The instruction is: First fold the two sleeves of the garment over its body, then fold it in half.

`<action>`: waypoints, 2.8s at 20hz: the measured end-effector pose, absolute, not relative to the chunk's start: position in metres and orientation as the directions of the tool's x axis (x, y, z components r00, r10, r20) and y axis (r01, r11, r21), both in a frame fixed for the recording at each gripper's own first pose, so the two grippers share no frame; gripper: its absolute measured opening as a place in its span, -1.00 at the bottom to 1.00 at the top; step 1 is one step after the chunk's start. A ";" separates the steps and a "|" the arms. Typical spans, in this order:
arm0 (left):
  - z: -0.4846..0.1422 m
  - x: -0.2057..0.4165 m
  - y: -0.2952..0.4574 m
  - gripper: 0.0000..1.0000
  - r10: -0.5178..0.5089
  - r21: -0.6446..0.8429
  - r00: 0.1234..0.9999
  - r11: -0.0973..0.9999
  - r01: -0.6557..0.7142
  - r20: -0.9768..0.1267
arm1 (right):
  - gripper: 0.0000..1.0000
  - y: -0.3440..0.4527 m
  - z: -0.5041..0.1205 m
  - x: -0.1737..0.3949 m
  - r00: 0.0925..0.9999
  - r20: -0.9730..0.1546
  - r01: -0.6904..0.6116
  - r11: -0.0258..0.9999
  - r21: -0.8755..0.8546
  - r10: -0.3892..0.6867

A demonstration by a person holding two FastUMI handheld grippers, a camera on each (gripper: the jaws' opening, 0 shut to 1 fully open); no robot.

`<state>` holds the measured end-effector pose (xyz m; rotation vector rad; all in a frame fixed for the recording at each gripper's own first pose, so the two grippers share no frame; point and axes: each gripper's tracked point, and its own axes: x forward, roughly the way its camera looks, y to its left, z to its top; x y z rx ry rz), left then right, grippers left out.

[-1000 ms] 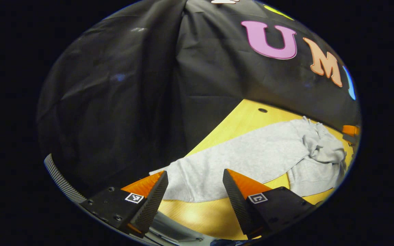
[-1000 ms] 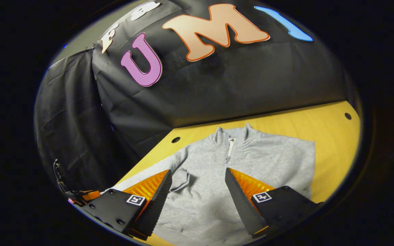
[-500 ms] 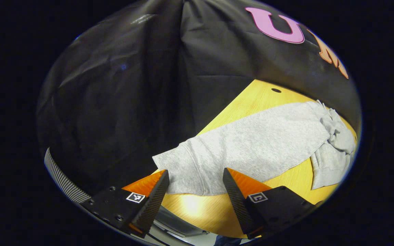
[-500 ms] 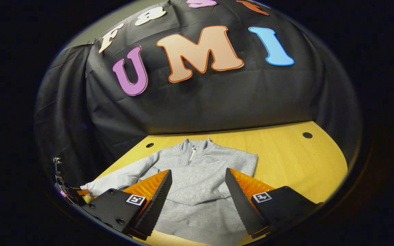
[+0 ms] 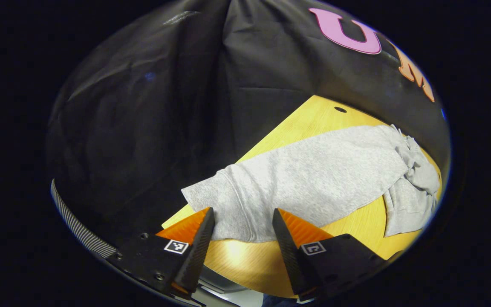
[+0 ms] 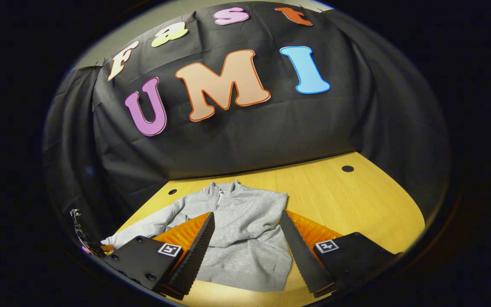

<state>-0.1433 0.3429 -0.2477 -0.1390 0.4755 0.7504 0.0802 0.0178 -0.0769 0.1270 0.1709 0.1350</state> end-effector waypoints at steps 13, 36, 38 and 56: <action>-0.248 -0.120 0.321 -0.96 0.559 0.137 0.655 0.803 -0.580 -0.509 | 0.95 0.006 -0.059 0.041 0.987 -0.130 -0.074 0.981 0.180 0.098; -0.054 0.053 0.095 -1.00 0.092 -0.072 0.970 0.991 -0.111 -0.226 | 0.95 -0.015 -0.079 0.004 0.981 -0.189 -0.010 0.987 0.158 0.040; -0.044 0.073 0.064 -1.00 0.020 -0.060 0.975 0.998 -0.034 -0.221 | 0.95 -0.020 -0.077 0.006 0.982 -0.189 -0.001 0.988 0.156 0.031; -0.065 0.214 -0.164 -1.00 -0.365 -0.027 0.891 0.928 0.372 -0.269 | 0.95 -0.061 -0.095 0.035 0.965 -0.262 0.054 0.987 0.154 -0.012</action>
